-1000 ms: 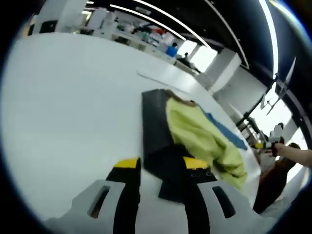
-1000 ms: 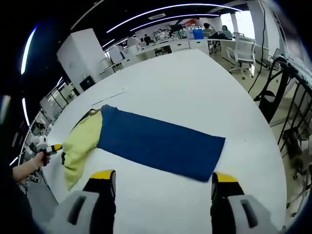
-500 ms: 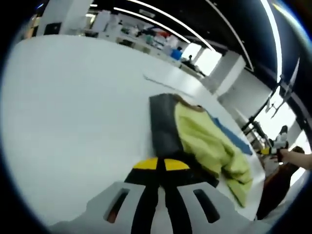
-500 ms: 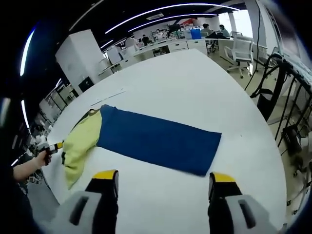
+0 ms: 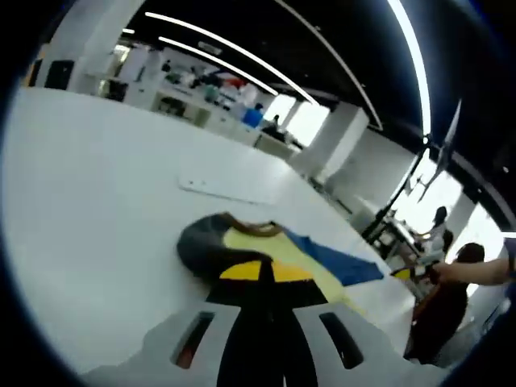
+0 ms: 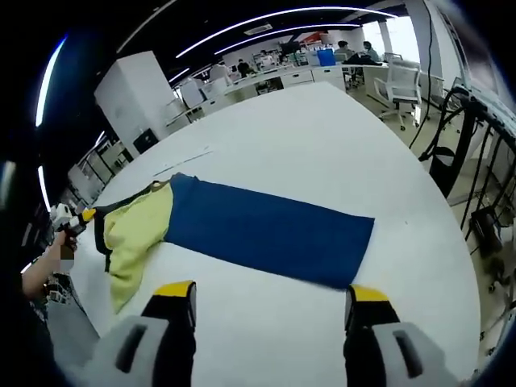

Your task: Fold the garment on the visible template until the final outline fits inside the template.

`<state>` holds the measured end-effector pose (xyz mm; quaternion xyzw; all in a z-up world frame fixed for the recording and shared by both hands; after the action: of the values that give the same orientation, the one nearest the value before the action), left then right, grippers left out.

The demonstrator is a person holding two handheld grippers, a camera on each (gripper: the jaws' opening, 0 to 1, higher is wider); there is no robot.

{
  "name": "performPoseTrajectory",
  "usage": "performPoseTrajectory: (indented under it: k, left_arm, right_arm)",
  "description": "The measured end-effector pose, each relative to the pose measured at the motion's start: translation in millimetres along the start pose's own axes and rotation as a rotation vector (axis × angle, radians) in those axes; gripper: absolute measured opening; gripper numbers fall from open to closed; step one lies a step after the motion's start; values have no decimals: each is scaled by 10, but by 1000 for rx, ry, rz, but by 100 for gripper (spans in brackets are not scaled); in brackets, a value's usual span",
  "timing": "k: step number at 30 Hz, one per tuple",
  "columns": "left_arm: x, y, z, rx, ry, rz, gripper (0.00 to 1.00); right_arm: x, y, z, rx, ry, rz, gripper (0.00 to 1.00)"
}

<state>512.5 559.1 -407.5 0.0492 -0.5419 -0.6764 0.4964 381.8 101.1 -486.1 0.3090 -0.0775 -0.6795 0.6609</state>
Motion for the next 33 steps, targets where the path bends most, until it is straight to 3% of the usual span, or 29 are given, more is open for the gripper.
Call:
performPoseTrajectory:
  k: [4,9,17,19,27,33]
  left_arm:
    - [202,12,-236,-36,-35,-53,0]
    - [374,-123,-560,-97,-69,-79,0]
    - [463,-409,-909,-188,-87,-107,0]
    - [410,-480,-1001,-216,-86,-112,0]
    - [396,-564,-1039,-243,-83,-103,0]
    - [421,-457,-941,-205,-98,-107,11]
  right_arm:
    - [1,-38,-1,0,1,-7,75]
    - [20,-100,3,-6,1,-11,74]
    - [66,-158,38,-3,0,-29,74]
    - [64,-154,46,3,2,-35,74]
    - [-2,-105,35,16,13,-20,74]
    - [-106,-19,16,40,33,8,77]
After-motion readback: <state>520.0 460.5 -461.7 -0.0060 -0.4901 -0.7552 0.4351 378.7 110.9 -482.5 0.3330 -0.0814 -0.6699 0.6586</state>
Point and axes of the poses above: the point that each gripper's makers call its tool centre point, and the gripper's own axes: z roughly backward along the fingers, x roughly to its right, y roughly out of its top, the point moved 1 cm from there along z, roughly backward along the fingers, and after that the axes turned 8 degrees about -x, right-handed, at the moved point
